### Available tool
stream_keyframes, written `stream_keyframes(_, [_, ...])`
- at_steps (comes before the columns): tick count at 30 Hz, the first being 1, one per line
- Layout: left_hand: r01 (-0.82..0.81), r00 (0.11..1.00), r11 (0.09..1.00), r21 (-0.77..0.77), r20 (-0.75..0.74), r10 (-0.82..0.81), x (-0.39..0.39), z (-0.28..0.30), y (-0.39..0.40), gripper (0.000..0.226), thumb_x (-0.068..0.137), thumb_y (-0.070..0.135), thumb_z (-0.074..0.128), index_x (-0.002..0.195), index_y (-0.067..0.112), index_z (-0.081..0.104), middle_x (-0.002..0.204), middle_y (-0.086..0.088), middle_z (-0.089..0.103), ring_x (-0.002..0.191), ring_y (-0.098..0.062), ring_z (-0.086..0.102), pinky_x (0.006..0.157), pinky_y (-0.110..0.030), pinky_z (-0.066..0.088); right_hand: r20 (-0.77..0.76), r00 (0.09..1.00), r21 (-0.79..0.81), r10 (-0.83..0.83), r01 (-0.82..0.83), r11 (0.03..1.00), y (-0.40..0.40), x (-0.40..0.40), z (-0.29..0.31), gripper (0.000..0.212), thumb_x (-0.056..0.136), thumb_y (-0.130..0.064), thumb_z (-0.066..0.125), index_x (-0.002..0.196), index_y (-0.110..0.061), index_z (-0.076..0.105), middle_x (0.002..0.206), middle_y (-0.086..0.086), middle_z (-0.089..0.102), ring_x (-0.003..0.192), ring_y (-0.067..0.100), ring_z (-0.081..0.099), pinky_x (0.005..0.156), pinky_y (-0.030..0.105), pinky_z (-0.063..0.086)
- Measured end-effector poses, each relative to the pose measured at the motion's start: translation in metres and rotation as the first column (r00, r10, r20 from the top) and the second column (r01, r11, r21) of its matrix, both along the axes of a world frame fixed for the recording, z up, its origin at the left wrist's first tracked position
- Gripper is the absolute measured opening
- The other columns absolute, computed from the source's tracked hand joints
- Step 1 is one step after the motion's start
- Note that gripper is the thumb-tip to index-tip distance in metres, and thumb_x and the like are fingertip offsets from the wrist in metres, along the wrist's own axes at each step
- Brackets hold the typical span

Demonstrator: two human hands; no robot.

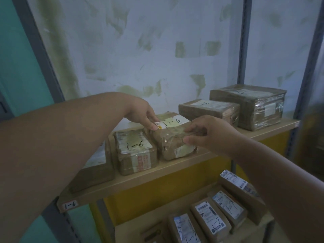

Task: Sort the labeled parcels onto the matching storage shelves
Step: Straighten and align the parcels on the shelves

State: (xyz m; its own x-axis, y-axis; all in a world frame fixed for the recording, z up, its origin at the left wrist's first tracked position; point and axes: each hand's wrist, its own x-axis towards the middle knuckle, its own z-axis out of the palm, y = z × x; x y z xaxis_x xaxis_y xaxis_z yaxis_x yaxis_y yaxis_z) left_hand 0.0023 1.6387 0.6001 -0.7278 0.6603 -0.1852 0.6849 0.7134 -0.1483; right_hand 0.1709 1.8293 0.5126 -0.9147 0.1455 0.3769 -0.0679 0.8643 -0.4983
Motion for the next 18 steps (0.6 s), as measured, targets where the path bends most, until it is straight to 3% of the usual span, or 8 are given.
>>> stream_keyframes(3, [0.020,1.000,1.000,0.000,0.017,-0.020,-0.002,0.001,0.001,0.055,0.081,0.067,0.065,0.132,0.047,0.058,0.141,0.013,0.056,0.134,-0.016,0.048,0.115,-0.045,0.035,0.009,1.000,-0.007,-0.025,0.025,1.000,-0.002,0.001,0.001,0.037,0.077,-0.057,0.075,0.109,-0.040,0.070,0.116,-0.019,0.059,0.099,0.000,0.058,0.076,0.021,0.046])
stream_keyframes(9, [0.052,0.998,0.995,0.086,0.043,-0.055,-0.005,0.014,0.015,0.061,0.080,0.063,0.069,0.137,0.045,0.054,0.141,0.009,0.055,0.129,-0.016,0.052,0.113,-0.042,0.038,-0.015,0.999,0.029,-0.045,0.045,0.999,0.011,0.010,0.005,0.040,0.082,-0.057,0.069,0.118,-0.040,0.063,0.109,-0.021,0.061,0.097,-0.004,0.057,0.080,0.020,0.049])
stream_keyframes(18, [0.123,0.992,0.982,0.144,-0.032,-0.120,-0.007,0.016,0.099,0.059,0.092,0.054,0.061,0.147,0.042,0.044,0.139,0.009,0.059,0.125,-0.015,0.054,0.104,-0.035,0.039,-0.137,0.965,0.112,-0.222,0.238,0.965,0.113,0.017,0.034,0.031,0.091,-0.041,0.067,0.121,-0.034,0.063,0.113,-0.009,0.064,0.100,0.009,0.060,0.089,0.035,0.053])
